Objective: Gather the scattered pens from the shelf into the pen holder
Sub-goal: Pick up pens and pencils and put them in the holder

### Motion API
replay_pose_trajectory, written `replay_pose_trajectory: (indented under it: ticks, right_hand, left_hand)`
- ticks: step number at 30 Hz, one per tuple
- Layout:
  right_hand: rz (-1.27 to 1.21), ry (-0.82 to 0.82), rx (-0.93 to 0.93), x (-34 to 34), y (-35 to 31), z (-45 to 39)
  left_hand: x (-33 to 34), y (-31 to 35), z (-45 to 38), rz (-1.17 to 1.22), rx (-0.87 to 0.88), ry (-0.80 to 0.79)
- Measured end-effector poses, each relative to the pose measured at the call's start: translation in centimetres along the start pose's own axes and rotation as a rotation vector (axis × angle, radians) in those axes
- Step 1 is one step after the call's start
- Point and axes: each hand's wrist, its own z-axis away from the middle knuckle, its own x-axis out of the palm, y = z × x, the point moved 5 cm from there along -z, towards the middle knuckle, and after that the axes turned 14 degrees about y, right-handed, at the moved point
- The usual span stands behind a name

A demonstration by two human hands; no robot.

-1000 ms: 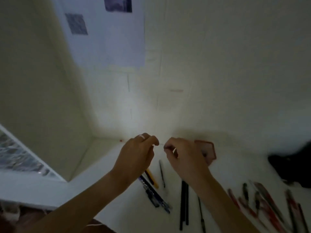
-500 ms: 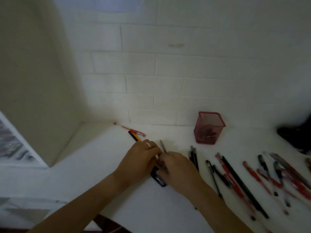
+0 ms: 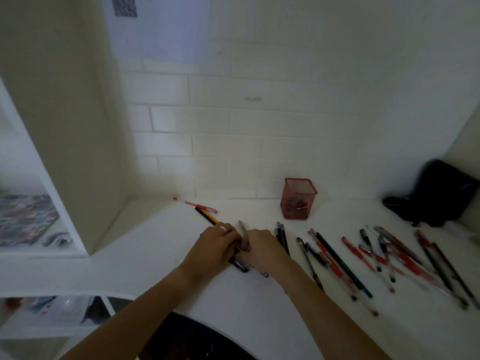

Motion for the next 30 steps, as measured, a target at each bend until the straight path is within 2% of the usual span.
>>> replay_pose_trajectory:
  ticks: [11, 21, 28, 30]
  right_hand:
    - [-0.034, 0.137, 0.005, -0.1, 2.5, -0.8]
    - [-0.017, 0.096, 0.072, -0.1, 3.1, -0.9]
    - [-0.064, 0.115, 0.041, -0.7, 2.8, -0.5]
    - [-0.108, 0.128, 0.038, -1.7, 2.5, -0.4]
  left_hand:
    - [1.1, 0.3, -1.0, 0.032, 0.148, -0.005]
    - [1.7, 0.3, -1.9, 0.120, 0.188, -0.056]
    - [2.0, -0.1, -2.1, 0.056, 0.245, -0.101]
    - [1.6, 0.1, -2.8, 0.025, 0.276, -0.068]
